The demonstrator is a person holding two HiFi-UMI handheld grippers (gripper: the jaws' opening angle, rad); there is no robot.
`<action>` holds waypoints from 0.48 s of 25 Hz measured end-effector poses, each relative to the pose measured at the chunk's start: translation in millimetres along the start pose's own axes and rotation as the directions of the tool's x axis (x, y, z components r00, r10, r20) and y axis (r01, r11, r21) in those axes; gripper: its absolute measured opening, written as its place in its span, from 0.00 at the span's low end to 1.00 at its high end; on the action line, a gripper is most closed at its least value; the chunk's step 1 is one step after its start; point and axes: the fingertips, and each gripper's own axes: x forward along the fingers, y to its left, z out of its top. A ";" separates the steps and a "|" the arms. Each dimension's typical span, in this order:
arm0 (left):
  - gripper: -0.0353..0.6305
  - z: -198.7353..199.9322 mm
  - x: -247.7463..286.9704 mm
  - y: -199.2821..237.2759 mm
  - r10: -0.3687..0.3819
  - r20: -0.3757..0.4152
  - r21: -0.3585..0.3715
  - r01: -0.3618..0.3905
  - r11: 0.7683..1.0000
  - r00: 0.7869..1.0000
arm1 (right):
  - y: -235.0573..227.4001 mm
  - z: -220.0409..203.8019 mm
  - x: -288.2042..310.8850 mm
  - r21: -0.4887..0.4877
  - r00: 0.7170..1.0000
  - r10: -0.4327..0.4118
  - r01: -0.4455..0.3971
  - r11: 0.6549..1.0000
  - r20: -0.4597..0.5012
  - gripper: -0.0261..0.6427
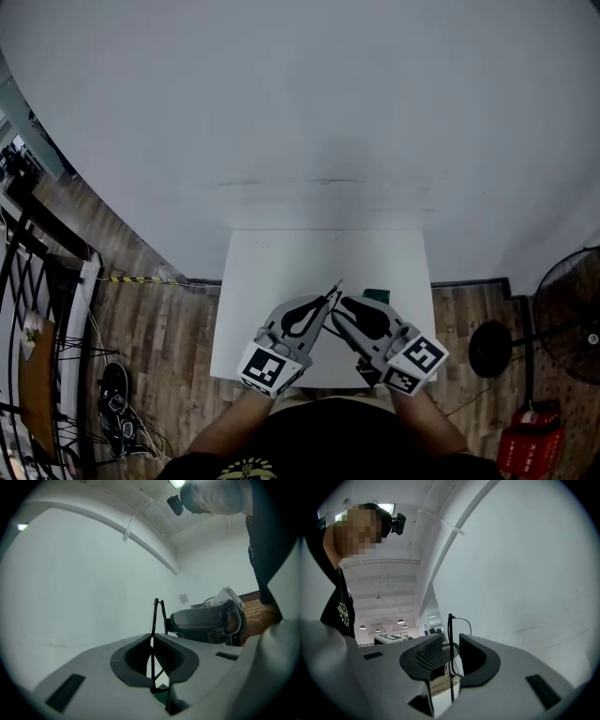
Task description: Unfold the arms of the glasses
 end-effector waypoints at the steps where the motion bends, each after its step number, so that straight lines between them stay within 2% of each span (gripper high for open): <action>1: 0.09 0.0 -2.6 4.2 -0.009 -0.003 0.001 0.009 1.000 1.000 | 1.1 -1.2 6.7 -0.002 1.000 -0.007 0.007 1.000 0.002 0.20; 8: 0.09 -0.8 -20.5 30.5 -0.070 -0.013 0.006 0.070 0.998 0.997 | 11.0 -15.2 47.1 -0.016 0.998 -0.061 0.061 0.998 -0.008 0.18; 12: 0.09 -6.7 -26.4 41.3 -0.112 -0.021 0.028 0.113 0.993 0.993 | 11.7 -23.5 59.7 -0.033 0.994 -0.112 0.112 0.993 -0.016 0.11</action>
